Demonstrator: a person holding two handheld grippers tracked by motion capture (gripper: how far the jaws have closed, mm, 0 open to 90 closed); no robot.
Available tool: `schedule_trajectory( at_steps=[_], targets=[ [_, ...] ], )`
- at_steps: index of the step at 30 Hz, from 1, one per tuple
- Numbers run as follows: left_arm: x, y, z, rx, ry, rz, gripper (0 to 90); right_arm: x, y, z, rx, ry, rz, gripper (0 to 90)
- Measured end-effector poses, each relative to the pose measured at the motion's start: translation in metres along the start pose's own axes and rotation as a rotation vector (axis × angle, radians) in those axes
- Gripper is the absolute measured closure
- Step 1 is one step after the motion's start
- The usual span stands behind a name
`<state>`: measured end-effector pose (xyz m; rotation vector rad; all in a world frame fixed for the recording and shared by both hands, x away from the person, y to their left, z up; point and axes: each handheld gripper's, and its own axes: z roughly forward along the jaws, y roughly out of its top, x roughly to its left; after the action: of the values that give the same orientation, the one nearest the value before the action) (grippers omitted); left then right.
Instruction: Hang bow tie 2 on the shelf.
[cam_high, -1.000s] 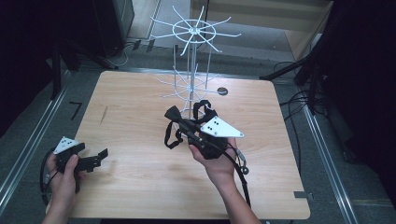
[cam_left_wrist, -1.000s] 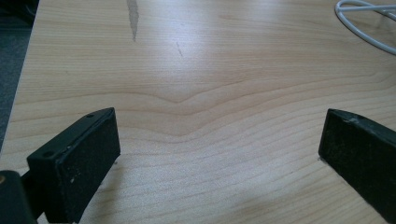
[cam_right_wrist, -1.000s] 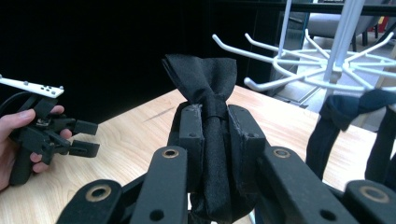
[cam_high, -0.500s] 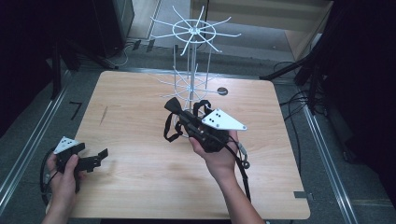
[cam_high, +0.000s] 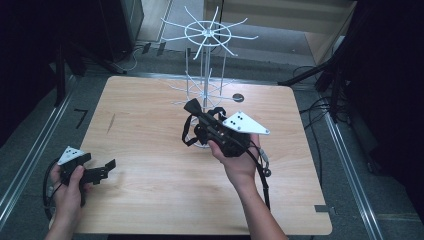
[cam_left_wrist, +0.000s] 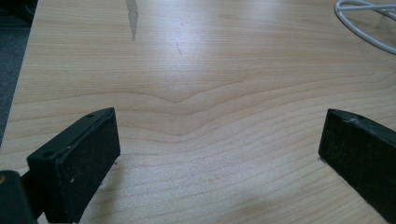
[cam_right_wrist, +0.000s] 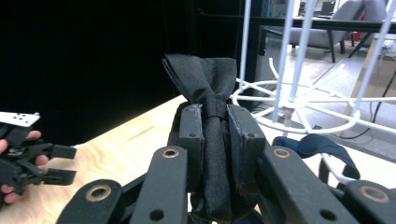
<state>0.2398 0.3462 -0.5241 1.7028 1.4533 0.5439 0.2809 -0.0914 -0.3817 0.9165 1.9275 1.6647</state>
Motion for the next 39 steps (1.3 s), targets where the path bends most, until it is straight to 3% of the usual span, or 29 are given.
schedule_trajectory(
  at_steps=[22, 39],
  targets=[
    [0.000, 0.000, 0.000, 0.001, 0.000, 0.001, 0.0, -0.013, -0.018, 0.014, 0.026, -0.091, -0.001, 77.5],
    [0.000, 0.000, 0.000, 0.002, -0.001, 0.000, 0.0, -0.014, -0.036, 0.020, 0.057, -0.095, 0.012, 72.8]
  ],
)
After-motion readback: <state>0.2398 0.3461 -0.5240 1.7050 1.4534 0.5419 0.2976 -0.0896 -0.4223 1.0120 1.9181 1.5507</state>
